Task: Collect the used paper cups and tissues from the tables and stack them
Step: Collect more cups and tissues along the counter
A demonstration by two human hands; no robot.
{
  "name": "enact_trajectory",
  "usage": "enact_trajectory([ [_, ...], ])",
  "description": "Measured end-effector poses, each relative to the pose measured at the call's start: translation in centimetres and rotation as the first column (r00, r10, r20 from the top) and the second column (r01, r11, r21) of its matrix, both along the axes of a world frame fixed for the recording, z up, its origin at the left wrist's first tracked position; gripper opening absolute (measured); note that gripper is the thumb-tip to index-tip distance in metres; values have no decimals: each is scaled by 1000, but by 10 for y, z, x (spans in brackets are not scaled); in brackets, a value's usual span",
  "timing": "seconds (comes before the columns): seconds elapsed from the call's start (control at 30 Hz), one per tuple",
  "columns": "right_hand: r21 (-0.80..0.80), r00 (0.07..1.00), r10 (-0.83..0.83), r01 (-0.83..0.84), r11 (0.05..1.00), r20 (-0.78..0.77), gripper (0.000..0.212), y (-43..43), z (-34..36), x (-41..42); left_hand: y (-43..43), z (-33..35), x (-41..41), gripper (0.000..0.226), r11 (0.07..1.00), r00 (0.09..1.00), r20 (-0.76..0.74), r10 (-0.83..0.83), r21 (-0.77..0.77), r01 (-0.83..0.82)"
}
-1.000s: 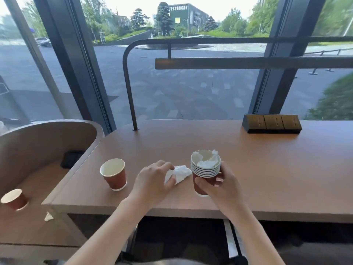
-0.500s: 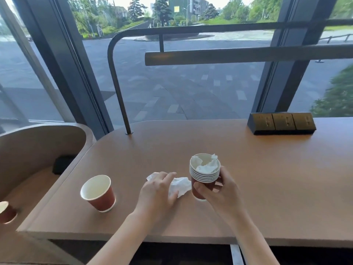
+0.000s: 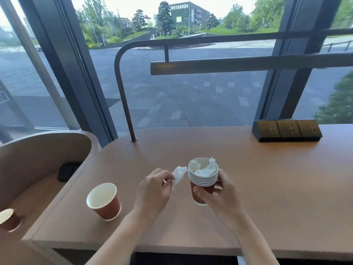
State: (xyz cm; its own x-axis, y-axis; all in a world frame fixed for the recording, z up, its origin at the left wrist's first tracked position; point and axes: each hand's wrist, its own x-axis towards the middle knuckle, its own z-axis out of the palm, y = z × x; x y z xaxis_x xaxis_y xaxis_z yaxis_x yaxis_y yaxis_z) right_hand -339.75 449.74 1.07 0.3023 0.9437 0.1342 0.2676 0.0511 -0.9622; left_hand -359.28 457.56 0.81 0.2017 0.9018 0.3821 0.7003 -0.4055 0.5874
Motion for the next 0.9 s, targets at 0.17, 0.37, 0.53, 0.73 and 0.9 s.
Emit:
enact_trajectory([
  [0.17,-7,1000,12,-12,1000,2,44,-4,3,-1,-1,63,13,21,998,971,233,-55,29,50],
  [0.37,3,996,35,-36,999,81,45,-10,8,-5,-29,92,34,16,981,951,244,-189,3,194],
  [0.53,38,992,44,-48,998,118,46,-14,18,-7,-35,98,46,11,983,974,145,-173,-37,180],
  [0.73,38,992,57,-62,997,111,46,-20,23,-3,-44,105,56,17,975,968,-166,-186,90,203],
  [0.9,31,995,46,-48,998,84,54,-19,26,-2,-42,107,65,32,957,912,-333,-239,77,279],
])
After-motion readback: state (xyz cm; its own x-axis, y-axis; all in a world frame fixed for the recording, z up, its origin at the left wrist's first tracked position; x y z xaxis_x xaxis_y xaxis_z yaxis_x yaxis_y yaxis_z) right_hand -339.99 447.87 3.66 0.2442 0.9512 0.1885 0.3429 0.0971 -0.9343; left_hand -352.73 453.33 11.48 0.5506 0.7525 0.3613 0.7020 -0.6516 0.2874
